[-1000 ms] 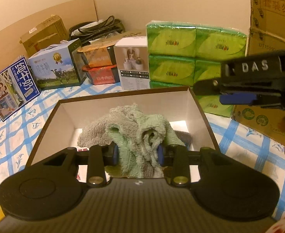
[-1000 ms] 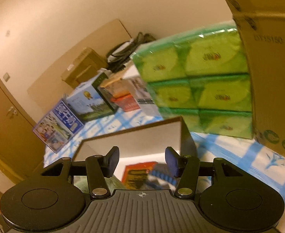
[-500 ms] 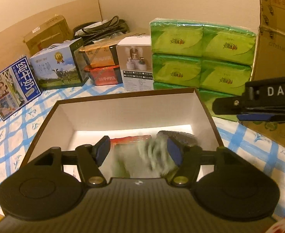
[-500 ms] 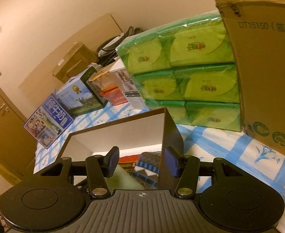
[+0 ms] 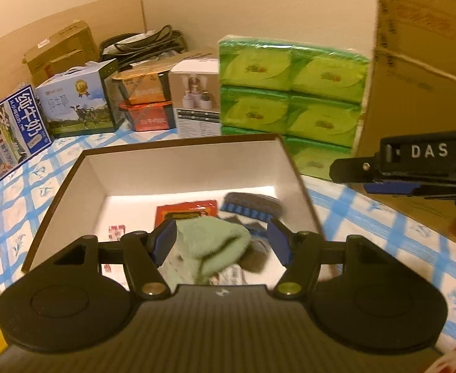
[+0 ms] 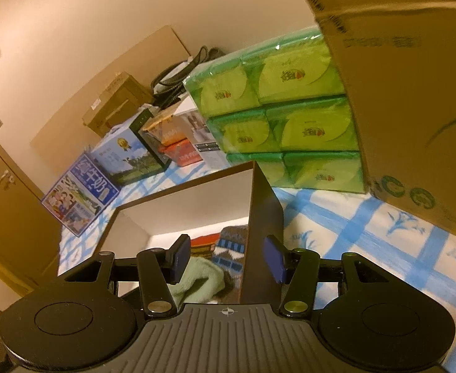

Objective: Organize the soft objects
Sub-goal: 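Carry the towel and knit sock into the white box and open both tools, then move both tools back from the box to the pile of items, then grasp the black round foam pad with the left tool, then grasp the white twisted hair tie with the right tool while the left tool holds the pad, then carry the foam pad and hair tie toward the white box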

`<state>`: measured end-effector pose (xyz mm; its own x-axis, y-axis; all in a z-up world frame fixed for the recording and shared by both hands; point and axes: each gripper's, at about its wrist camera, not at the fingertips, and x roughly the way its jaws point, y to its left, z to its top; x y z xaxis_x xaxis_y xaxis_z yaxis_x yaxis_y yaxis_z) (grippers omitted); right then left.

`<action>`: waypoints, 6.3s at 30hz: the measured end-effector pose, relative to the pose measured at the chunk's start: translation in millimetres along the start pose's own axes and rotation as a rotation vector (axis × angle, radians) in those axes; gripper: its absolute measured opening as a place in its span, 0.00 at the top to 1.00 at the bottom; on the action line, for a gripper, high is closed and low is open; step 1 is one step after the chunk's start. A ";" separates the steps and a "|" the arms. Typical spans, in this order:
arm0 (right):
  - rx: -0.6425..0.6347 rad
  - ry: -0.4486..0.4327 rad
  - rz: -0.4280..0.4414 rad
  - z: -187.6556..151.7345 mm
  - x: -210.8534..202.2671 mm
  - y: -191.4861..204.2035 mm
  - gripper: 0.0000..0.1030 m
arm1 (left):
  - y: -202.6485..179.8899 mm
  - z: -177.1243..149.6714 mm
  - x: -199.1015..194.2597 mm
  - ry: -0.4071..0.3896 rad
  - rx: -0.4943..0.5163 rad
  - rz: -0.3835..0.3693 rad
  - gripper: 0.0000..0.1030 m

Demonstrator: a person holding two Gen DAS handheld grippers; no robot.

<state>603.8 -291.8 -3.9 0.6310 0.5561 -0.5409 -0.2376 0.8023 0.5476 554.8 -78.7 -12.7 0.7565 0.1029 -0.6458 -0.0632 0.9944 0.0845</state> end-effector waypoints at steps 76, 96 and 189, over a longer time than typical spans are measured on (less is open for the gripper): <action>-0.125 0.174 -0.256 -366.9 -175.5 96.3 0.39 | 95.1 -304.5 -227.8 0.115 0.178 -0.251 0.39; -0.070 0.186 -0.284 -363.3 -161.7 72.9 0.39 | 40.0 -313.5 -180.9 0.119 0.527 -0.372 0.26; -0.517 0.089 -0.258 -300.8 -24.2 92.1 0.75 | 167.6 -248.0 -105.6 0.135 0.003 -0.013 0.37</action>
<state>344.5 -166.1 -132.4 0.6575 0.3265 -0.6790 -0.4281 0.9035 0.0200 302.9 82.8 -118.5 0.6625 0.0927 -0.7433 -0.0517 0.9956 0.0781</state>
